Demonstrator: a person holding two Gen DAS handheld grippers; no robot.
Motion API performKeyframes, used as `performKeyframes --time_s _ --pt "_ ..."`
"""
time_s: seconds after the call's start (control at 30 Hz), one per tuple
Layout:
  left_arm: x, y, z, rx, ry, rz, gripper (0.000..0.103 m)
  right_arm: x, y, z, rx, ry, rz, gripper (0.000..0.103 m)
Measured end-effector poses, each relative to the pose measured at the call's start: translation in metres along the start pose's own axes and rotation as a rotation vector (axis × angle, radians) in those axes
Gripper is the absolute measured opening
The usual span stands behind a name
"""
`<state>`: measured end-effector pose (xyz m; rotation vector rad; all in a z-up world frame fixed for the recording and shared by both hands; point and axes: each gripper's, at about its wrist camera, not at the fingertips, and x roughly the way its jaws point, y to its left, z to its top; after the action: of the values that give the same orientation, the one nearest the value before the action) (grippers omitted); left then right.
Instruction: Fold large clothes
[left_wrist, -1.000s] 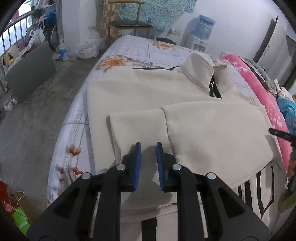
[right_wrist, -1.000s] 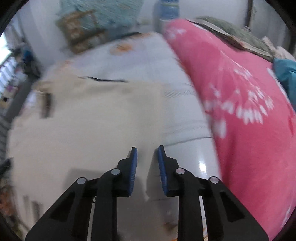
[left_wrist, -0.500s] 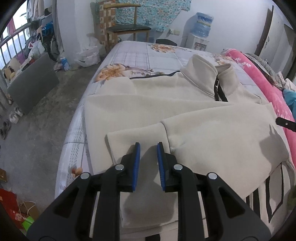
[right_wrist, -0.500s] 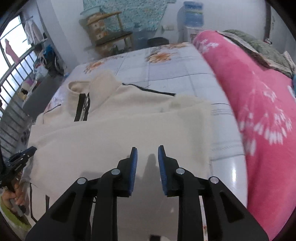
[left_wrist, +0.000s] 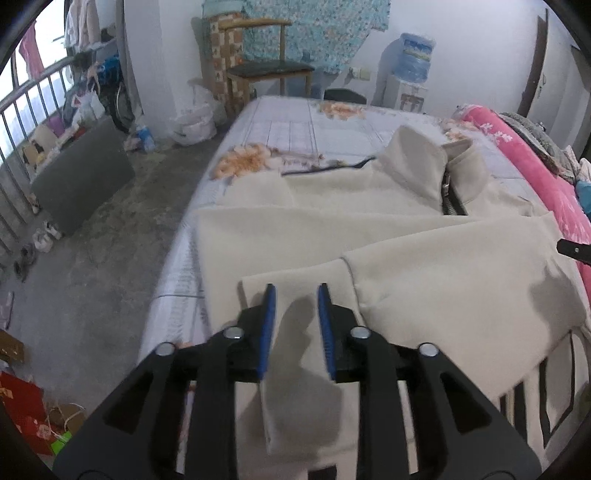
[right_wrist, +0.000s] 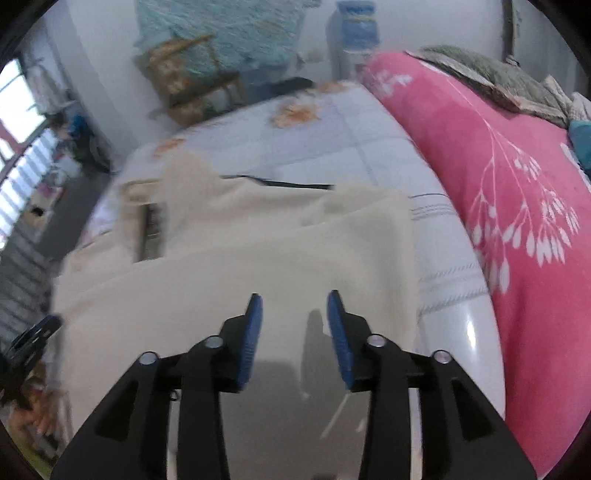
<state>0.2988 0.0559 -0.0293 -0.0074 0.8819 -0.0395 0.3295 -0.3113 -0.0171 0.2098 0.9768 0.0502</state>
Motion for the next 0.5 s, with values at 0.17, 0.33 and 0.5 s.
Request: performKeyframes --time_s 0.17,0.33,0.5 --pt "-0.032 -0.021 -0.017 0.078 -0.023 -0.089 0.059 -0.019 0.044 -0.039 -0.155 0.016 0.038 0.062" --pt "-0.002 -0.04 -0.038 0.125 0.132 -0.014 0.067 0.012 0.052 -0.055 -0.188 0.053 -0.033 0.063" --pt "-0.04 -0.036 -0.041 0.1 0.072 -0.022 0.072 -0.024 0.054 -0.065 -0.153 0.029 -0.047 0.063"
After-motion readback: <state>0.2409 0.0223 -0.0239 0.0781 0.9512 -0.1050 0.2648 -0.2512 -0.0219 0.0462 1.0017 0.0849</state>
